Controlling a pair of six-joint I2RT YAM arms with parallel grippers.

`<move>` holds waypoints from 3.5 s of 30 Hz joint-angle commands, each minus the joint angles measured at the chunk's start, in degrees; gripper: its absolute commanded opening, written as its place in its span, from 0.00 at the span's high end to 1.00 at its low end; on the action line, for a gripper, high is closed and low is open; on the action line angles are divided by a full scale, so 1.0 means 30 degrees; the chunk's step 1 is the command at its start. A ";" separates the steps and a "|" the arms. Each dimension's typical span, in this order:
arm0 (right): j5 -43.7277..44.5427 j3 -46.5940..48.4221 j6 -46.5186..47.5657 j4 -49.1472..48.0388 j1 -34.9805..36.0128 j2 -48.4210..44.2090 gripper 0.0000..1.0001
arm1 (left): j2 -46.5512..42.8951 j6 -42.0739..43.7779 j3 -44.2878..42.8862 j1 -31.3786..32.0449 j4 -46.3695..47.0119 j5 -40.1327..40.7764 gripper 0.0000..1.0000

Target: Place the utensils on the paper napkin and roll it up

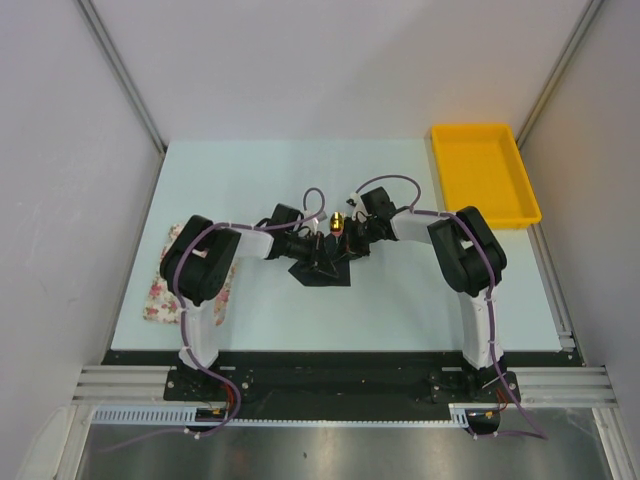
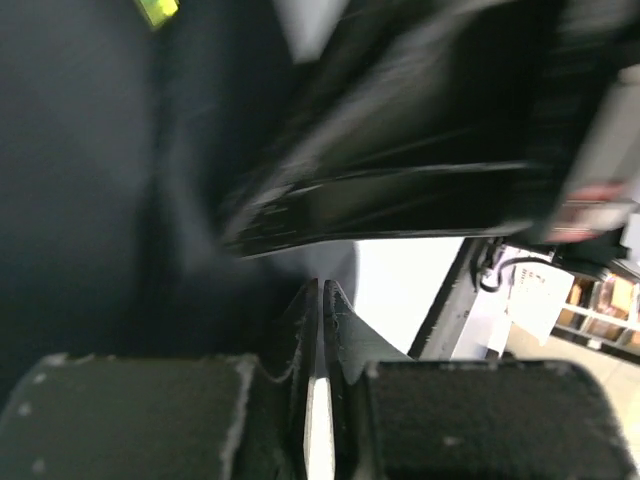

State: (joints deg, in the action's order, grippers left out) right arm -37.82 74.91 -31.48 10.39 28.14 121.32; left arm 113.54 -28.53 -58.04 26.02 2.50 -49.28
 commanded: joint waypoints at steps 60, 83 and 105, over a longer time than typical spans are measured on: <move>0.2412 0.0400 0.2321 0.2278 -0.0239 0.1280 0.91 | -0.3347 0.3300 0.0623 -0.0847 -0.3532 0.1809 0.69; 0.2881 0.0194 0.2263 0.2014 -0.0123 0.1543 0.93 | -0.1255 0.5001 0.1418 -0.3461 -0.4967 0.0579 0.34; 0.2998 0.0224 0.2321 0.2014 -0.0093 0.1807 0.93 | 0.1060 0.5525 -0.2596 -0.2814 -0.4345 -0.1122 0.32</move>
State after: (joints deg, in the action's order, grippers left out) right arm -37.78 77.23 -28.18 13.41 27.66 122.37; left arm 114.59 -16.45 -64.25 17.37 -7.16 -52.97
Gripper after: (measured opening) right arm 0.074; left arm 0.693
